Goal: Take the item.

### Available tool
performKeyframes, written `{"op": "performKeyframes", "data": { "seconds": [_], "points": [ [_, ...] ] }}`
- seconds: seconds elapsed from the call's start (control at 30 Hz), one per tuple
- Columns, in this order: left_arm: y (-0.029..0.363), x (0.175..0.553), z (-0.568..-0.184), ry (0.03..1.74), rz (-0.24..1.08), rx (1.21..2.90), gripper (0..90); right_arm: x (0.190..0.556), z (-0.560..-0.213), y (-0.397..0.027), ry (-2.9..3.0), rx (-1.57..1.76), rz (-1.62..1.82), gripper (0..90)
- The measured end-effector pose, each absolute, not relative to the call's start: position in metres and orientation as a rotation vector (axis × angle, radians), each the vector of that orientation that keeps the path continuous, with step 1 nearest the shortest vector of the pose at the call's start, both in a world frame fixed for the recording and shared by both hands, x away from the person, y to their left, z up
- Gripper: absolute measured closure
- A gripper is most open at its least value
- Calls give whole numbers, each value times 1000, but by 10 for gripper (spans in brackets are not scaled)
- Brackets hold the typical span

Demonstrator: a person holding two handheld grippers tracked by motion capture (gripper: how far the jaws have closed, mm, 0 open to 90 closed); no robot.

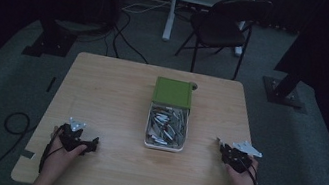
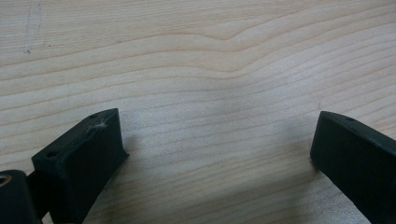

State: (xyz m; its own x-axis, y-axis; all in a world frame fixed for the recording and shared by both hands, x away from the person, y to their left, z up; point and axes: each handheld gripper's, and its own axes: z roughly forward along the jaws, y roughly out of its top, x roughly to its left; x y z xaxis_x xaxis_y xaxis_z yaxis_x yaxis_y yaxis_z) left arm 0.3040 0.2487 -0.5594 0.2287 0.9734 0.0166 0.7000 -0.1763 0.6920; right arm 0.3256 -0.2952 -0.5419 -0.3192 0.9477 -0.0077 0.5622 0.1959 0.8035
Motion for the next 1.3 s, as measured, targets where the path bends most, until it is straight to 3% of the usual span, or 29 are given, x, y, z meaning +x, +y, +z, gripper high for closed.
{"op": "performKeyframes", "data": {
  "seconds": [0.17,0.33,0.5,0.6,0.77,1.3],
  "points": [
    [249,304,-559,1532,635,1946,32,322,-545,-291,2023,1375,967,676],
    [249,304,-559,1532,635,1948,32,319,-554,-286,2082,1345,975,652],
    [249,304,-559,1532,635,1949,32,317,-557,-285,2092,1363,1002,545],
    [249,304,-559,1532,635,1950,32,313,-557,-286,2113,1371,1039,429],
    [249,304,-559,1531,634,1950,32,306,-557,-288,2112,1375,1070,350],
    [246,303,-559,1463,619,1986,51,292,-542,-272,2190,1221,1257,186]
  ]
}}
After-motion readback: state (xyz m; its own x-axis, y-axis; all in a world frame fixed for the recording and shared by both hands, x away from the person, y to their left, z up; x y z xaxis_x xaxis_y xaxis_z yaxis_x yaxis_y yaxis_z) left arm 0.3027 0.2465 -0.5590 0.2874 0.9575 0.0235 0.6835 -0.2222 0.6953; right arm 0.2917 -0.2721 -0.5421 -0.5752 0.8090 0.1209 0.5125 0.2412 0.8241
